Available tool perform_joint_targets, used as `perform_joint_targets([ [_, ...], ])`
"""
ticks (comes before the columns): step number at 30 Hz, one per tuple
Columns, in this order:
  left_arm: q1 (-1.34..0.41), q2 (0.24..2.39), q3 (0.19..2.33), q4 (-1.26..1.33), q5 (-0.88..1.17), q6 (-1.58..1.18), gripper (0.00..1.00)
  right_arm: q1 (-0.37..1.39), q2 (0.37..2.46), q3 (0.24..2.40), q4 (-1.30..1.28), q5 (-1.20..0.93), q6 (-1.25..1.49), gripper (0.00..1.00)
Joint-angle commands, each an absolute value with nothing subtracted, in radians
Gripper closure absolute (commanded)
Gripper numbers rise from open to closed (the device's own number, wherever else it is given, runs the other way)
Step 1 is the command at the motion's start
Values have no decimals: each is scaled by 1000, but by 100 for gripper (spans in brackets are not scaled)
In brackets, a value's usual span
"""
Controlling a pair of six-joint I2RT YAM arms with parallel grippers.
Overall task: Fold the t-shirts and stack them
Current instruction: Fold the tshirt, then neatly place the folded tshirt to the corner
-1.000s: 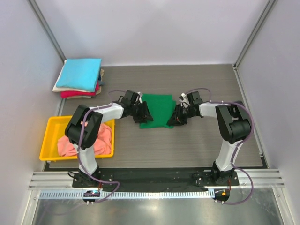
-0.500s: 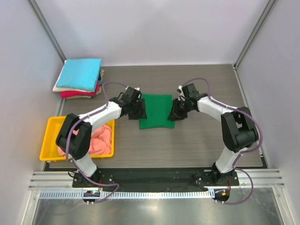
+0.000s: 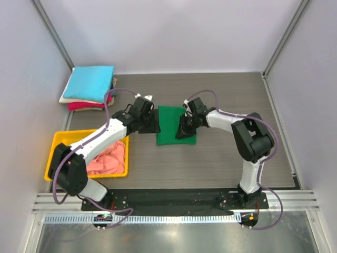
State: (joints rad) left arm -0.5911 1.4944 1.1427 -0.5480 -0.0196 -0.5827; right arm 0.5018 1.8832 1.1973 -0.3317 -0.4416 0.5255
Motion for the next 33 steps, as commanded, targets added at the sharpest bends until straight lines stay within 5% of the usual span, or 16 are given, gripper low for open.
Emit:
perform_joint_targets([
  [1,-571,1430,1109,-589,-66,-561,46,497,1957,1103,-247,-411,520,74],
  [9,-489,1402,1069,-566,-75,-554,41,499,1991,973,-153,-462,511,74],
  [17,-417,1547,1094,-270,17,-563,28,503,1763,1129,-362,-418,451,46],
  [22,-408,1744,1146,-60,141,-549,19,502,1626,1265,-552,-313,402,39],
  [33,-380,1974,1169,90,136,-597,19,500,1336,1284,-727,-261,380,34],
])
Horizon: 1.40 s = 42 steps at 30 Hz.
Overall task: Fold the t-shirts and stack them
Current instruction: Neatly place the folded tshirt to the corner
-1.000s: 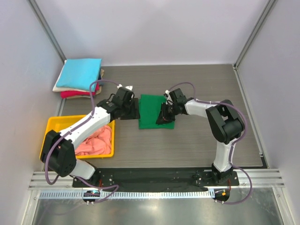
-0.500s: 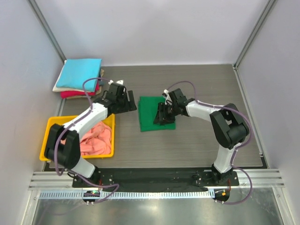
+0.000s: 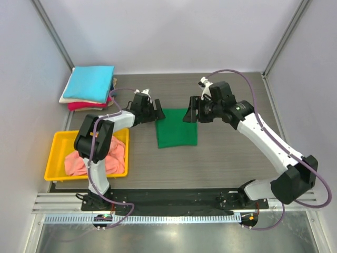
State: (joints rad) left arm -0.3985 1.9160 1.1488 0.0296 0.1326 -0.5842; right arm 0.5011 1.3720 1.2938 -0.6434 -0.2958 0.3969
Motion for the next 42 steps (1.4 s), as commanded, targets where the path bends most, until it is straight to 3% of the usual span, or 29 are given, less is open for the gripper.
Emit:
perform_joint_targets([
  [1,-373,1985,1172,97,146,-603,22,500,1313,1278,-732,-256,380,33],
  [8,-371,2049,1138,152,215,-604,40,497,1292,1236,-753,-230,370,33],
  [14,-371,2045,1074,242,307,-641,61,488,1301,1230,-756,-224,359,33],
  [15,-370,2045,1072,251,336,-649,66,486,1304,1229,-756,-221,354,33],
  [18,-370,2016,1101,216,364,-644,100,471,1302,1223,-756,-222,350,33],
  [31,-322,1786,1310,-245,154,-479,100,433,1235,1212,-753,-244,324,33],
  [42,-177,1724,1545,-474,150,-304,100,416,1187,1213,-752,-278,311,33],
])
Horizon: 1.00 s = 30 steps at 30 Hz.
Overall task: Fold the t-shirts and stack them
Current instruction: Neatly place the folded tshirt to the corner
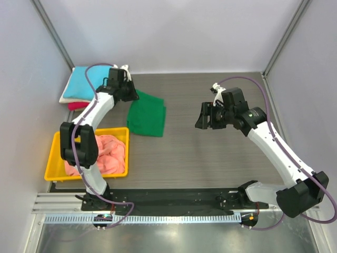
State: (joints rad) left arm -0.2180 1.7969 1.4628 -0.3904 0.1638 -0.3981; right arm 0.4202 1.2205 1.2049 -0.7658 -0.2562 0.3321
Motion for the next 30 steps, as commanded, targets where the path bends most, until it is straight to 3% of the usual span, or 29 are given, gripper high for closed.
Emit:
perform_joint_targets([
  [1,-155,1721,1564,-501,149,-293,100,416,1184,1213,-750,-281,310,33],
  [30,120,1703,1988,-679,268,-183,100,413,1197,1209,-747,-295,296,33],
])
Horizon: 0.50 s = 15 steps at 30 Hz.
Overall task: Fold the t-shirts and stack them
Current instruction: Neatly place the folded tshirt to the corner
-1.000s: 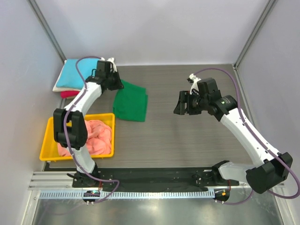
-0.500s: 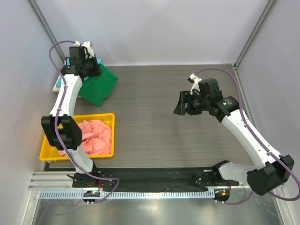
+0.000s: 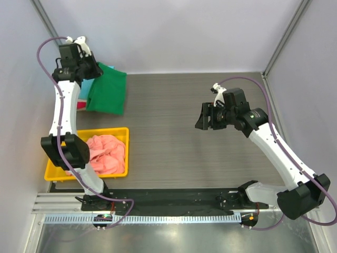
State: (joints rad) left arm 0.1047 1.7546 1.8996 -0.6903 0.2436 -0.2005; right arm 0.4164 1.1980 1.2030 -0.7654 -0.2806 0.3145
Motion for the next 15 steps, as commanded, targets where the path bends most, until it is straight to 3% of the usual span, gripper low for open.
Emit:
perform_joint_targets([
  [1,120,1716,2008,-692,271,-176,100,411,1197,1207,-747,-295,298,33],
  [15,161,1804,2125,-713,288,-176,100,413,1220,1212,-741,-313,293,33],
])
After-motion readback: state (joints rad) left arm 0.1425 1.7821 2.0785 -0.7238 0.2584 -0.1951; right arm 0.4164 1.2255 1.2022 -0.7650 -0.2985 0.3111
